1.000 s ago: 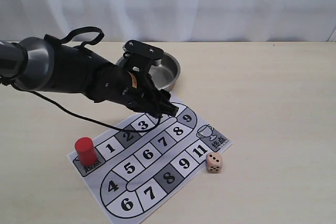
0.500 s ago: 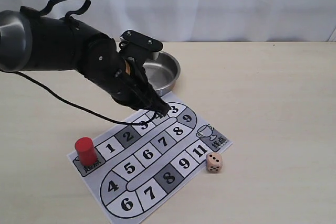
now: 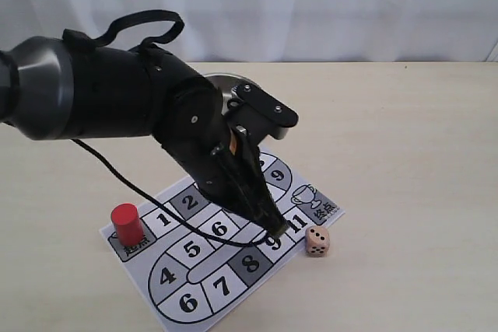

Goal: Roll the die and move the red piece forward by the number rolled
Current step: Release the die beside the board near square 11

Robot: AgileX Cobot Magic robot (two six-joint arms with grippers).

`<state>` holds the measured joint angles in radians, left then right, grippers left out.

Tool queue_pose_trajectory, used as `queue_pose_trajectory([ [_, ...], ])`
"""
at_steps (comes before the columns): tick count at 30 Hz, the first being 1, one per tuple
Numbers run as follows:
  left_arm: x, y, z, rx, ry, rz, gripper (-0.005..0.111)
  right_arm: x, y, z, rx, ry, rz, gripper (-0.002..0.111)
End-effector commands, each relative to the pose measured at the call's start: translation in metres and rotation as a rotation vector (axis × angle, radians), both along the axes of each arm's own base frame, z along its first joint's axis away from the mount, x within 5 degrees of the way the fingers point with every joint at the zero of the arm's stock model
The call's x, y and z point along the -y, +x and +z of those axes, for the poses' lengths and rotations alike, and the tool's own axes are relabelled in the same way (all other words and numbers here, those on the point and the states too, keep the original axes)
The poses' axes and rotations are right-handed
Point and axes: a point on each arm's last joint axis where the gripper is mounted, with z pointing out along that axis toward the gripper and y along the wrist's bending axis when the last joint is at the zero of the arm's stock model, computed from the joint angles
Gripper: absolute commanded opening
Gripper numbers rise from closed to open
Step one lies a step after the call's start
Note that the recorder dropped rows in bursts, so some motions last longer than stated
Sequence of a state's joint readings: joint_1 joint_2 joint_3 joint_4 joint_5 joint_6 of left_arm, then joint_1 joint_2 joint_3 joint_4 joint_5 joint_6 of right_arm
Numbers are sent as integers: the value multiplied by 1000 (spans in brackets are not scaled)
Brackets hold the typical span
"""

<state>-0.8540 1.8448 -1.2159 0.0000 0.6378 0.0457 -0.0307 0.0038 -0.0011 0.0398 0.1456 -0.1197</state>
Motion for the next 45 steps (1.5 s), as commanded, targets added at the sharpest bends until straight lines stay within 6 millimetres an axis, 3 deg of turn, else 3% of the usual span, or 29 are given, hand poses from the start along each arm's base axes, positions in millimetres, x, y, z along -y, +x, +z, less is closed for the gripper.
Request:
queue_pose_trajectory([
  [1, 22, -16, 7, 44, -80, -58, 0, 0, 0, 0, 8, -2, -3, 4],
  [4, 39, -28, 4, 91, -231, -56, 0, 0, 0, 0, 8, -2, -3, 4],
  [7, 42, -31, -4, 76, -207, -73, 0, 0, 0, 0, 8, -2, -3, 4],
  [12, 48, -27, -41, 50, -157, -74, 0, 0, 0, 0, 8, -2, -3, 4],
  [19, 49, -26, -74, 6, -97, -70, 0, 0, 0, 0, 8, -2, -3, 4],
  [29, 50, -25, -85, -3, -87, -67, 0, 0, 0, 0, 8, -2, -3, 4],
  [45, 52, -24, -84, 12, -105, -66, 0, 0, 0, 0, 8, -2, -3, 4],
])
